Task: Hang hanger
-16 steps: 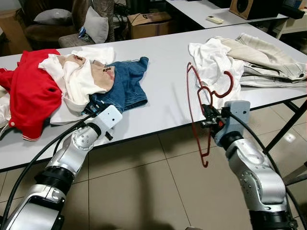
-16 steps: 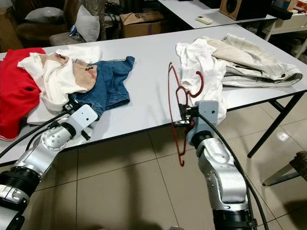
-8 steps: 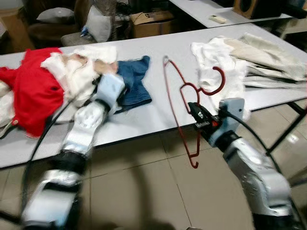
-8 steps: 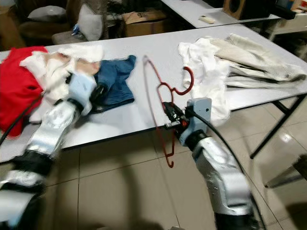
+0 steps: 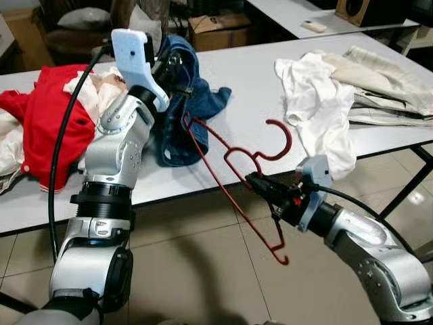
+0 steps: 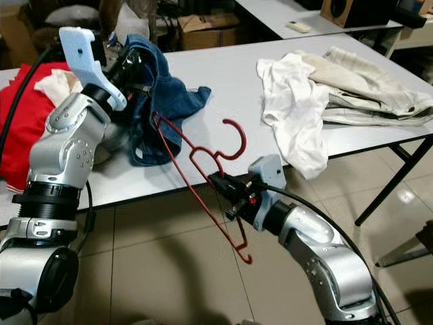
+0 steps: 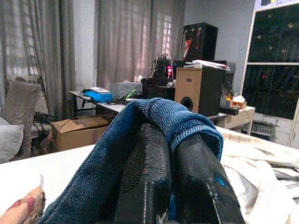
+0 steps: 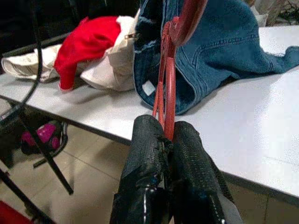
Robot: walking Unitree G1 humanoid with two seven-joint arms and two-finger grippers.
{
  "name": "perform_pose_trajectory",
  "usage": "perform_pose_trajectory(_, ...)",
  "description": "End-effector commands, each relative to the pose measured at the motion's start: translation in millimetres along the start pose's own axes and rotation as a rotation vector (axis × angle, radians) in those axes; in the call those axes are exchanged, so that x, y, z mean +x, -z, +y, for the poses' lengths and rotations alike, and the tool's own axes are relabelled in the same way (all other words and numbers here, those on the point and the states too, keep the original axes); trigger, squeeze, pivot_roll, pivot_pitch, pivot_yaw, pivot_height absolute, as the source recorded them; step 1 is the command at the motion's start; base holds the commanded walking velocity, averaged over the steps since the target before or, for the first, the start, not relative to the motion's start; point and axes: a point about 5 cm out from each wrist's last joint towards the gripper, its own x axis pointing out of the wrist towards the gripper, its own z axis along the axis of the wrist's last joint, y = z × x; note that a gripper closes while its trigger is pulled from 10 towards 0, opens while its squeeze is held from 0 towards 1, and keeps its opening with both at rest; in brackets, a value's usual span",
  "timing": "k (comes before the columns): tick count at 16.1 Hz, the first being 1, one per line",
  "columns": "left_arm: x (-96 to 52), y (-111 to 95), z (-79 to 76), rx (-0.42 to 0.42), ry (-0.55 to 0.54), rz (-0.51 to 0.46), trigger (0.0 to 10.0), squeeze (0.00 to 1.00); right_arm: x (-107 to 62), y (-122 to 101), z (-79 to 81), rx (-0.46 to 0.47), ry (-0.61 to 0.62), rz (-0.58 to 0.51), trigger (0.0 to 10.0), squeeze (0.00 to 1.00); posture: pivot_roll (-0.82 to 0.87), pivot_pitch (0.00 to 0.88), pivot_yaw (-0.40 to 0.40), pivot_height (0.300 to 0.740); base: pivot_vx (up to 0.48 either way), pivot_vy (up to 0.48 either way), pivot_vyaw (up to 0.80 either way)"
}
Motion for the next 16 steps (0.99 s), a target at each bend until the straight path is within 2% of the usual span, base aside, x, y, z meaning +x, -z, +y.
perform_pose_trajectory(1,2.1,-15,-3.1,0.05,0.029,-0.033,0.0,0.0,-0.8,7,-0.9,0.004,-0.012,0.057,10.0,0.0,-0.12,0.0,0.039,0.74,0.0,0.0,0.0)
perform_pose_trajectory(2,1.2,-16,-5.6,0.058,0.042,-0.028,0.0,0.0,-1.7,11,-2.0,0.001,-0.016,0.09,10.0,0.0,-0.12,0.0,0.037,0.74,0.0,0.0,0.0)
perform_pose_trajectory(5,-0.8,-12,-6.1,0.132,0.051,0.013,0.0,0.0,-10.0,9,2.7,0.007,-0.074,0.087,10.0,0.0,-0.12,0.0,0.036,0.74,0.0,0.0,0.0)
perform_pose_trajectory(7,-1.7,-11,-8.7,0.152,0.057,0.027,0.0,0.0,-16.8,11,3.6,0.014,-0.13,0.118,10.0,0.0,-0.11,0.0,0.031,0.74,0.0,0.0,0.0)
perform_pose_trajectory(10,-4.8,-10,-10.3,0.17,0.069,0.041,0.0,0.0,-14.3,9,0.9,0.02,-0.13,0.112,10.0,0.0,-0.11,0.0,0.022,0.74,0.0,0.0,0.0)
perform_pose_trajectory(11,-5.6,-8,-11.3,0.177,0.078,0.049,0.0,0.0,-12.7,10,-2.6,0.013,-0.101,0.111,10.0,0.0,-0.11,0.0,0.023,0.74,0.0,0.0,0.0)
perform_pose_trajectory(13,-6.6,-5,-17.6,0.18,0.125,0.073,0.0,0.0,-6.0,11,-16.9,-0.002,0.034,0.101,10.0,0.0,-0.11,0.0,0.023,0.74,0.0,0.0,0.0)
perform_pose_trajectory(14,-8.1,1,-23.0,0.194,0.172,0.114,0.0,0.0,-0.5,9,-22.9,0.003,0.091,0.072,10.0,0.0,-0.11,0.0,0.023,0.74,0.0,0.0,0.0)
perform_pose_trajectory(16,-12.2,18,-33.5,0.213,0.25,0.205,0.0,0.0,12.1,3,-21.0,0.014,0.083,0.011,10.0,0.0,-0.11,0.0,0.02,0.74,0.0,0.0,0.0)
